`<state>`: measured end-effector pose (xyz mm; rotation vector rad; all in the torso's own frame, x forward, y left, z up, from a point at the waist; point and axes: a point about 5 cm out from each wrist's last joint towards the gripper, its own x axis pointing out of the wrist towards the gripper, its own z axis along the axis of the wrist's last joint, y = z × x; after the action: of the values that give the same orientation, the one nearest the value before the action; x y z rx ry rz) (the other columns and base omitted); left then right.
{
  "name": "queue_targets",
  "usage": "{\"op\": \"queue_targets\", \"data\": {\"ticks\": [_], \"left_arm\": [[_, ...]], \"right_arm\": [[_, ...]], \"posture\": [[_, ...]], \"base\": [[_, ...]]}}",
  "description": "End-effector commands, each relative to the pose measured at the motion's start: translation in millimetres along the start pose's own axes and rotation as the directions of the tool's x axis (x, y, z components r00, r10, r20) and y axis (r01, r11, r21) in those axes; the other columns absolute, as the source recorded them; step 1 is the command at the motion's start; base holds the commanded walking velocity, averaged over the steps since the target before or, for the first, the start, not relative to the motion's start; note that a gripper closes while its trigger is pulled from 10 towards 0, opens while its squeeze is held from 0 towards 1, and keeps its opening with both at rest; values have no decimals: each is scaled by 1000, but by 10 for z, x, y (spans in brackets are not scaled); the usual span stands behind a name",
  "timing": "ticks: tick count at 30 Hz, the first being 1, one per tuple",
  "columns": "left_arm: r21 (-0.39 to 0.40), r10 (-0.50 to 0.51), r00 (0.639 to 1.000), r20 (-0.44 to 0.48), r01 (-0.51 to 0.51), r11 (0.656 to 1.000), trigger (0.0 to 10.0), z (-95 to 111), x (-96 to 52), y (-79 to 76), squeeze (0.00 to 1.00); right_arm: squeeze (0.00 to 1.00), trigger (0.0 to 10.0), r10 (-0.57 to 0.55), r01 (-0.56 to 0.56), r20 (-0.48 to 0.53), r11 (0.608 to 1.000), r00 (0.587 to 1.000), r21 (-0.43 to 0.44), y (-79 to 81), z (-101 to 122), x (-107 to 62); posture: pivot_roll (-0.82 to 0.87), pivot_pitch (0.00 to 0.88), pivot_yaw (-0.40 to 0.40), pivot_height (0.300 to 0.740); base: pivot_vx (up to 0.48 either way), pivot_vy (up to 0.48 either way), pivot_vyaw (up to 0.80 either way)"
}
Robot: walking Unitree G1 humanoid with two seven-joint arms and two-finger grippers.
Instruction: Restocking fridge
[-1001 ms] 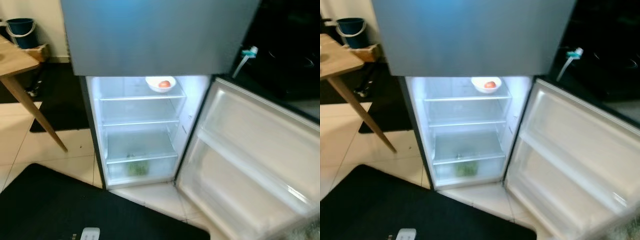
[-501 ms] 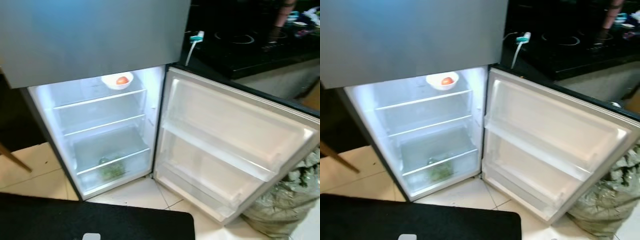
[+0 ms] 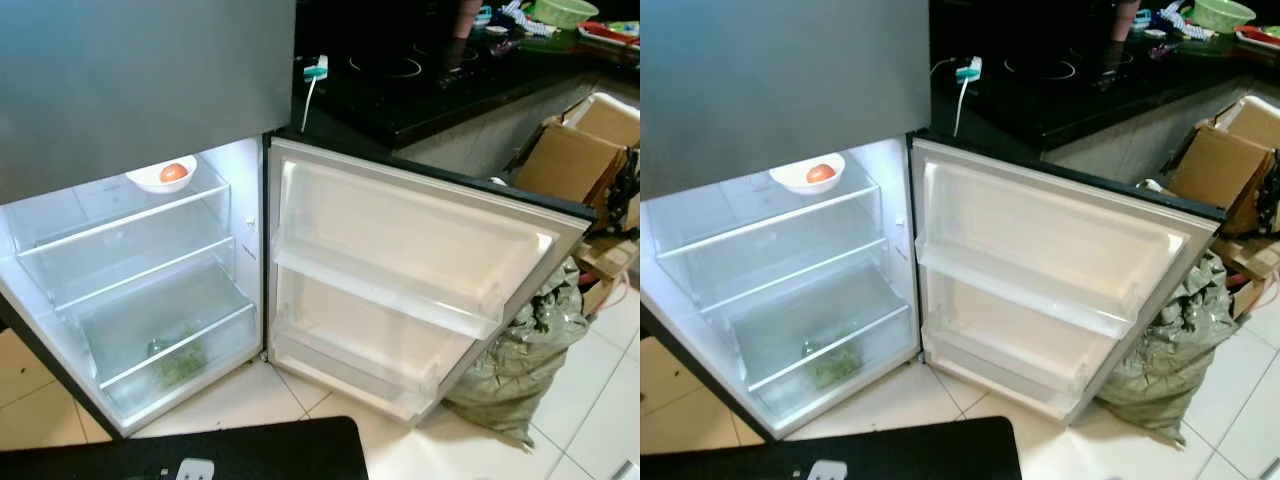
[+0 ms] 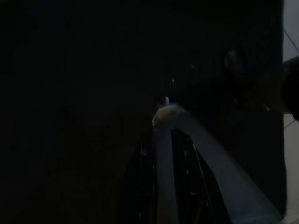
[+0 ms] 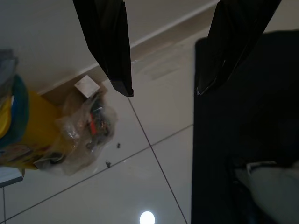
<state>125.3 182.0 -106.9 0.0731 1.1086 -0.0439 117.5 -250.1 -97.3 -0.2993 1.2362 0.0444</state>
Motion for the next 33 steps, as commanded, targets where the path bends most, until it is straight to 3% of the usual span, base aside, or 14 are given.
{"op": "queue_targets", "data": {"ticks": [1,19,33], "left_arm": [[14,2,1000,-31,-2,1000,10000,-82,-11,-10,0],[20,0,999,-35,0,1000,10000,-92,-9,-45,0],[-5,-13,1000,-5,13,1000,10000,20,6,-4,0]], "right_arm": [[0,10000,0,0,-24,1000,1000,1,8,-68,-4],[0,10000,-1,1,-23,1000,1000,1,13,-39,0],[0,10000,-8,8,0,1000,1000,-8,-23,84,6]], "posture": [[-74,44,-25,740],[-74,30,-26,740],[-66,3,-26,740]], "base": [[0,0,-738],[0,0,-738],[0,0,-738]]}}
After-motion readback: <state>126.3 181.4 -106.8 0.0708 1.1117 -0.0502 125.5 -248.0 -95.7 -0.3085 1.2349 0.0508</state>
